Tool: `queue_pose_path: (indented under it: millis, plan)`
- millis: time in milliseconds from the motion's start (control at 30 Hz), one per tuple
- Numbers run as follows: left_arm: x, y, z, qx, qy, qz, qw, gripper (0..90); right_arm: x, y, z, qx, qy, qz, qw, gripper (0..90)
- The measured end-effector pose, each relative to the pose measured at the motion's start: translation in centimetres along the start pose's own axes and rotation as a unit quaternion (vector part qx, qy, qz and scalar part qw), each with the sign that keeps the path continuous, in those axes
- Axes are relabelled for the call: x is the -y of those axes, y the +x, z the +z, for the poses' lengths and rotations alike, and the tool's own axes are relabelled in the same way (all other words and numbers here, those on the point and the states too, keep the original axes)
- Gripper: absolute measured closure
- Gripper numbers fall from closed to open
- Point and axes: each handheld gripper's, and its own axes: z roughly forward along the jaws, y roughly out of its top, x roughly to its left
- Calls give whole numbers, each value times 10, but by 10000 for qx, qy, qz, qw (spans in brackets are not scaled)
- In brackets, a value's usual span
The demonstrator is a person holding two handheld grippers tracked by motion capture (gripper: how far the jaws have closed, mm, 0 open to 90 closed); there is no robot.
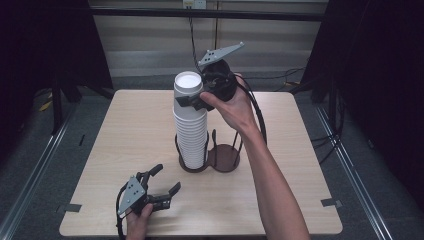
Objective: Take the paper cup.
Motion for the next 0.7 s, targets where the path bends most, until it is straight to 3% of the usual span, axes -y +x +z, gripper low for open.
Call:
queue_pose_path:
  millis: [267, 700]
  plan:
    - [0, 0, 0, -2, -17, -22, 10000, 160, -1, 0, -1, 12, -23, -49, 10000, 198]
    - [0, 0, 0, 1, -4, -18, 10000, 160, -5, -1, -12, -33, -409, 22, 9992, 204]
